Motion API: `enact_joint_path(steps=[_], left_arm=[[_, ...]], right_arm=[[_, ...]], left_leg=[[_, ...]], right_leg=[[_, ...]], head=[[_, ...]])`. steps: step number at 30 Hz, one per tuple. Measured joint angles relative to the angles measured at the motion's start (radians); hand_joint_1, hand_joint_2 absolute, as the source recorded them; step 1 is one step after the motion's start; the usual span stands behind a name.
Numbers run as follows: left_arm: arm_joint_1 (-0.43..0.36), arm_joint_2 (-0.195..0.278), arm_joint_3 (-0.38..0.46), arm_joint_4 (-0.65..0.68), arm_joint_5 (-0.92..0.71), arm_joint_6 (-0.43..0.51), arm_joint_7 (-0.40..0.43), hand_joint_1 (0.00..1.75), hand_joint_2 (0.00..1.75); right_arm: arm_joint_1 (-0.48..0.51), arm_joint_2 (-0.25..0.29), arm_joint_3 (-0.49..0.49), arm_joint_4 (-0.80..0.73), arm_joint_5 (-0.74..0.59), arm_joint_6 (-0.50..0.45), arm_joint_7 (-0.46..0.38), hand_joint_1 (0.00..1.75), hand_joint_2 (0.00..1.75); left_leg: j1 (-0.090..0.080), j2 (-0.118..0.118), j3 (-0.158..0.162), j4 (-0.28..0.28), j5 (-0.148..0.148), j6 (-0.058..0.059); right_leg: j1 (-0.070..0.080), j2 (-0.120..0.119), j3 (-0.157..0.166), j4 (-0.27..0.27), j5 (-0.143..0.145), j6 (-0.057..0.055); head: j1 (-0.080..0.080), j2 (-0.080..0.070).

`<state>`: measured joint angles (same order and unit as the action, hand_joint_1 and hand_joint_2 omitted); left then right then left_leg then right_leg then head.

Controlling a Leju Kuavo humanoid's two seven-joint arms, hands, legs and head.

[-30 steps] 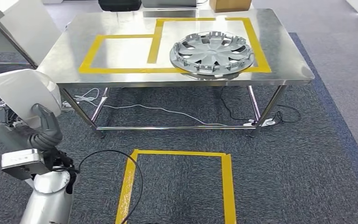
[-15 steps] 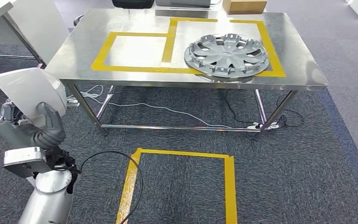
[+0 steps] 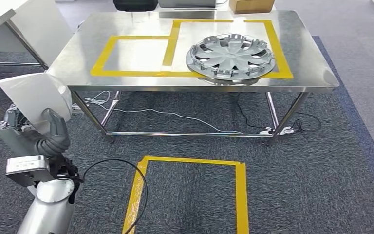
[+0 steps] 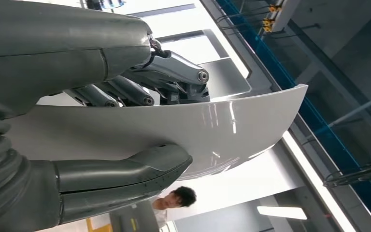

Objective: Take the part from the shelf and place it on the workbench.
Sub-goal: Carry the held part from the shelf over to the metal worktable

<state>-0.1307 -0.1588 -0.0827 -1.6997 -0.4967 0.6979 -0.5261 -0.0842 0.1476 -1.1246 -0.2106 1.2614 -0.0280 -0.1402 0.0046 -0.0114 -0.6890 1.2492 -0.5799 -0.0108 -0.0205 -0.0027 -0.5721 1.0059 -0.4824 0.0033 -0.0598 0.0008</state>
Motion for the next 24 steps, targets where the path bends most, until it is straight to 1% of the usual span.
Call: enact_joint_path(steps=[1,2,3,4,5,6,7,8,9,10,12,13,14,16,17,18,19,20,21,22,23,24], left_arm=[[0.002,0.002,-0.001,0.001,0.000,0.000,0.000,1.75,1.75],[0.004,0.003,-0.002,0.001,0.000,0.000,0.000,1.75,1.75],[0.005,0.005,-0.003,0.001,0.000,0.000,0.000,1.75,1.75],[0.005,0.005,-0.004,0.002,0.000,0.000,0.000,1.75,1.75],[0.005,0.006,-0.005,0.002,0.000,0.000,0.000,1.75,1.75],[0.005,0.007,-0.005,0.002,0.000,0.000,0.000,1.75,1.75],[0.004,0.008,-0.006,0.002,0.000,0.000,0.000,1.75,1.75],[0.004,0.009,-0.007,0.002,0.000,0.000,0.000,1.75,1.75],[0.005,0.010,-0.009,0.002,0.000,0.000,0.000,1.75,1.75],[0.005,0.011,-0.010,0.002,0.000,0.000,0.000,1.75,1.75],[0.005,0.012,-0.012,0.002,0.000,0.000,0.000,1.75,1.75],[0.005,0.012,-0.012,0.001,0.000,0.001,0.000,1.75,1.75],[0.005,0.012,-0.013,0.001,0.000,0.001,0.000,1.75,1.75],[0.006,0.013,-0.014,0.002,0.001,0.001,0.002,1.75,1.75],[0.008,0.013,-0.014,0.002,0.002,0.001,0.002,1.75,1.75],[0.009,0.014,-0.014,0.002,0.003,0.001,0.002,1.75,1.75],[0.010,0.014,-0.014,0.002,0.004,0.001,0.002,1.75,1.75],[0.011,0.015,-0.014,0.002,0.005,0.001,0.002,1.75,1.75],[0.011,0.016,-0.015,0.002,0.005,0.001,0.002,1.75,1.75],[0.011,0.017,-0.015,0.002,0.006,0.001,0.002,1.75,1.75],[0.011,0.017,-0.015,0.002,0.006,0.001,0.002,1.75,1.75],[0.012,0.018,-0.016,0.001,0.006,0.000,0.003,1.75,1.75]], right_arm=[[0.000,0.000,0.000,0.000,0.000,0.000,0.000,0.00,0.00],[0.000,0.000,0.000,0.000,0.000,0.000,0.001,0.00,0.00],[0.000,0.000,0.000,0.000,0.001,0.000,0.002,0.00,0.00],[0.001,0.000,0.000,0.000,0.001,0.000,0.002,0.00,0.00],[0.001,0.000,0.000,0.000,0.002,0.001,0.002,0.00,0.00],[0.001,0.001,0.000,0.000,0.003,0.001,0.002,0.00,0.00],[0.000,0.001,0.000,0.000,0.004,0.001,0.002,0.00,0.00],[0.000,0.001,0.000,0.000,0.004,0.001,0.002,0.00,0.00],[0.000,0.001,0.000,0.000,0.005,0.001,0.002,0.00,0.00],[0.000,0.001,0.000,0.000,0.005,0.001,0.002,0.00,0.00],[0.000,0.001,0.000,0.000,0.007,0.001,0.002,0.00,0.00],[-0.001,0.001,0.000,0.000,0.007,0.001,0.003,0.00,0.00],[-0.001,0.001,0.000,0.000,0.008,0.002,0.003,0.00,0.00],[0.000,0.001,0.000,0.000,0.009,0.003,0.004,0.00,0.00],[0.002,0.001,0.000,0.000,0.010,0.004,0.004,0.00,0.00],[0.003,0.001,0.000,0.000,0.010,0.005,0.005,0.00,0.00],[0.004,0.001,0.000,0.000,0.010,0.005,0.005,0.00,0.00],[0.005,0.001,0.000,0.000,0.010,0.005,0.005,0.00,0.00],[0.005,0.001,0.000,0.000,0.010,0.005,0.005,0.00,0.00],[0.004,0.001,0.000,0.000,0.010,0.005,0.005,0.00,0.00],[0.003,0.001,0.000,0.000,0.010,0.005,0.005,0.00,0.00],[0.002,0.001,0.000,0.000,0.011,0.006,0.005,0.00,0.00]], left_leg=[[0.001,0.000,-0.021,0.043,-0.011,-0.002],[0.002,0.000,-0.030,0.063,-0.010,-0.002],[0.002,0.001,-0.025,0.050,0.007,-0.002],[0.002,0.001,-0.006,0.010,0.034,0.000],[0.002,0.002,0.023,-0.052,0.068,0.003],[0.001,0.005,0.056,-0.120,0.096,0.007],[-0.001,0.007,0.083,-0.177,0.113,0.012],[-0.003,0.008,0.098,-0.212,0.118,0.015],[-0.005,0.008,0.103,-0.225,0.114,0.019],[-0.006,0.007,0.103,-0.230,0.113,0.023],[-0.002,0.006,0.111,-0.238,0.116,0.034],[0.000,0.005,0.116,-0.243,0.117,0.040],[0.002,0.006,0.120,-0.247,0.117,0.044],[0.000,0.006,0.122,-0.247,0.114,0.050],[0.000,0.005,0.123,-0.247,0.112,0.052],[-0.001,0.004,0.124,-0.246,0.110,0.053],[-0.001,0.002,0.128,-0.246,0.106,0.053],[-0.001,0.001,0.132,-0.245,0.102,0.050],[-0.001,-0.001,0.137,-0.244,0.097,0.047],[-0.003,-0.002,0.140,-0.241,0.091,0.042],[-0.005,-0.002,0.141,-0.239,0.087,0.037],[-0.007,-0.002,0.141,-0.238,0.083,0.032]], right_leg=[[0.000,0.000,0.000,0.000,-0.001,-0.001],[0.000,-0.001,0.001,0.000,-0.002,-0.001],[0.000,-0.001,0.002,0.000,-0.003,-0.001],[0.000,-0.001,0.005,0.000,-0.004,0.000],[0.000,-0.001,0.008,0.000,-0.005,0.002],[0.001,-0.001,0.010,0.000,-0.007,0.005],[0.003,-0.001,0.011,0.001,-0.009,0.009],[0.004,-0.001,0.011,0.001,-0.010,0.014],[0.005,-0.001,0.010,0.001,-0.011,0.020],[0.005,-0.002,0.011,-0.001,-0.011,0.027],[0.003,-0.003,0.008,0.003,-0.019,0.038],[0.003,-0.002,-0.004,0.028,-0.034,0.042],[0.002,-0.001,-0.028,0.075,-0.056,0.044],[0.002,0.000,-0.104,0.211,-0.108,0.049],[0.002,0.000,-0.137,0.263,-0.118,0.051],[0.002,0.001,-0.156,0.284,-0.111,0.052],[0.002,0.001,-0.153,0.260,-0.081,0.052],[0.001,0.001,-0.133,0.204,-0.039,0.052],[0.001,0.001,-0.104,0.136,-0.003,0.050],[0.002,0.001,-0.072,0.071,0.021,0.047],[0.002,0.002,-0.051,0.032,0.029,0.043],[0.003,0.003,-0.039,0.014,0.024,0.037]], head=[[0.000,0.000],[0.000,0.000],[0.000,0.000],[0.000,0.000],[0.000,0.000],[0.000,0.000],[0.000,0.000],[0.001,0.000],[0.001,0.000],[0.001,0.000],[0.002,0.000],[0.005,0.000],[0.007,0.000],[0.012,0.000],[0.012,0.000],[0.012,0.000],[0.012,0.000],[0.012,0.000],[0.012,0.000],[0.012,0.000],[0.012,0.000],[0.012,0.000]])
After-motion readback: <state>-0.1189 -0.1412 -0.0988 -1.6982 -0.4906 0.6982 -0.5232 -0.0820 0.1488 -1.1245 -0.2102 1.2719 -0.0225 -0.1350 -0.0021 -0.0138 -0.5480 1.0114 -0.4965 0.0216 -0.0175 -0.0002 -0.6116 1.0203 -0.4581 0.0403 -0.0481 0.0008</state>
